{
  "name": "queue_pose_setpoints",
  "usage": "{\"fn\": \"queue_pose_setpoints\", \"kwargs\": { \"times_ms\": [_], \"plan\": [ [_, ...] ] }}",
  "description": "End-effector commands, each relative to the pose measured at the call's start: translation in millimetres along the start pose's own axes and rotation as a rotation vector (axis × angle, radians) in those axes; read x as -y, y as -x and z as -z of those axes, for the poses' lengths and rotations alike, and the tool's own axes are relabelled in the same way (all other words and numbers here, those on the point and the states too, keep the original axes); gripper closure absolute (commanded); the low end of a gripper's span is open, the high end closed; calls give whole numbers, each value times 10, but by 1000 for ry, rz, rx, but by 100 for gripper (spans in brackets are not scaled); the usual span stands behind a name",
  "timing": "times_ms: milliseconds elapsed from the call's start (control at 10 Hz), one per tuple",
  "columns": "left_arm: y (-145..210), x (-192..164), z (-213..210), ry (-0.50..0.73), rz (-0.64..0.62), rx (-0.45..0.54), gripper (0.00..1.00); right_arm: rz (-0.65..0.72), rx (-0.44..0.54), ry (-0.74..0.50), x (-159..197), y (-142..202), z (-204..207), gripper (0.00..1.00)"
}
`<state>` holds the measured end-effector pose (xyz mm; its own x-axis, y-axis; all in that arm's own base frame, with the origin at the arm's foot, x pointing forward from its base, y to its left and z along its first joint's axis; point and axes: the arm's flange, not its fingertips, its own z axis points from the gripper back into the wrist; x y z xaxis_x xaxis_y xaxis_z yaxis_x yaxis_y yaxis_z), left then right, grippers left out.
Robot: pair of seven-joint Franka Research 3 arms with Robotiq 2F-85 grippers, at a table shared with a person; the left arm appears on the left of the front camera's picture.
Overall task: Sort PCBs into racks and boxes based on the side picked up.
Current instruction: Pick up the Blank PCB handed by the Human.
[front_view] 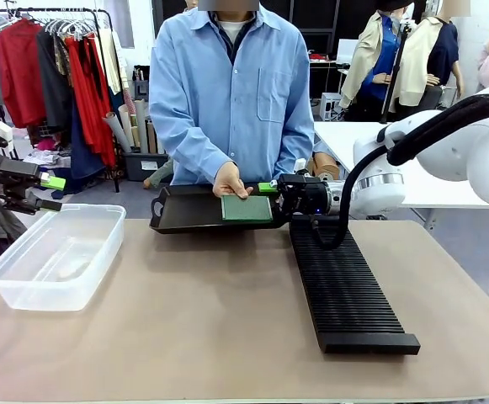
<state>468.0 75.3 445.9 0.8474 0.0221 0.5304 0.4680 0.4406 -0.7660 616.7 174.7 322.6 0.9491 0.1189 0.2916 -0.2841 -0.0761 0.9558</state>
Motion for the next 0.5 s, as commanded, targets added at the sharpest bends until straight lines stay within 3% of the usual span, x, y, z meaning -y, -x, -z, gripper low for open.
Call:
{"fn": "queue_pose_setpoints", "kwargs": {
  "times_ms": [0,100,400],
  "plan": [
    [-4,14,-12,1,-1,0,0,-4,26,-10,12,-85,19,12],
    [-4,14,-12,1,-1,0,0,0,24,-9,20,-84,9,23],
    [-4,14,-12,1,-1,0,0,14,18,-3,28,-83,-4,78]
  ]
}}
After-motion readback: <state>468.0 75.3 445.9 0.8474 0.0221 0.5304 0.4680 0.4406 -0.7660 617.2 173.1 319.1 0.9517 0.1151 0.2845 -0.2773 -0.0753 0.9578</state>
